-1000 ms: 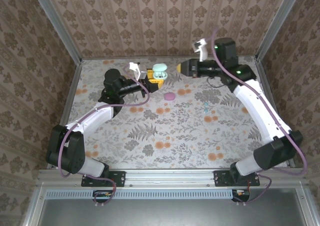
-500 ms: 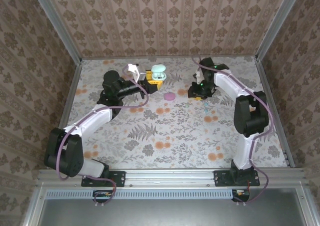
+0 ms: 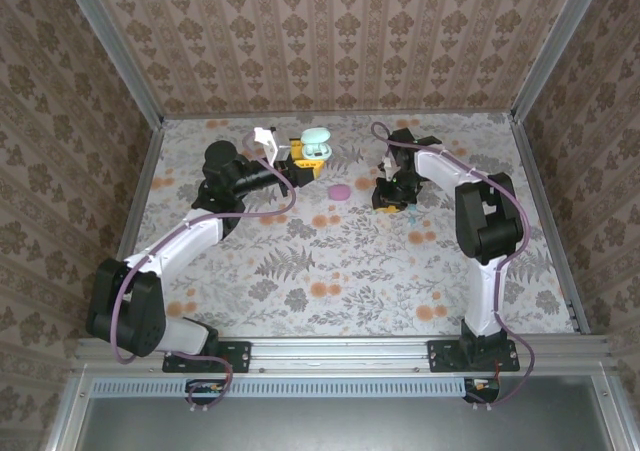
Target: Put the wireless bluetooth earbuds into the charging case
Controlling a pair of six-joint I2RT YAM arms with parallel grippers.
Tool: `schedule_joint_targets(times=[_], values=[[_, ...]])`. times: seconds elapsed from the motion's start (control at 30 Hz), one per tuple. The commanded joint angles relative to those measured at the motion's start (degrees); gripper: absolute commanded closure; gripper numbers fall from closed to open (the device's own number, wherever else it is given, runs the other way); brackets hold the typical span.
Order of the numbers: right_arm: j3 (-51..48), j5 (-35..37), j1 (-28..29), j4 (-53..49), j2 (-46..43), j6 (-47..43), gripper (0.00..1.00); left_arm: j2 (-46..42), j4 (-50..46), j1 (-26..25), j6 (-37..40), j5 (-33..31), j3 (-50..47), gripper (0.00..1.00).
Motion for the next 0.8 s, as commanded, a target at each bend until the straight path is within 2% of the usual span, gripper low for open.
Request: schedule_joint_targets(times=[0.0, 0.4, 0.77], values=[[0.6, 0.0, -0.1, 0.5, 2.7, -0.6, 0.72, -1.4, 0.3, 0.5, 0.7, 0.2, 0.2, 0.77], [2.9, -1.4, -0.1, 1.3, 5.3, -1.0, 0.73, -1.7, -0.2, 0.4, 0.8, 0.0, 0.3, 0.77], [6.9, -3.2, 0.3, 1.3, 8.4, -1.2, 0.69, -1.5, -0.4, 0.3, 0.9, 0.1, 0.6, 0.77]])
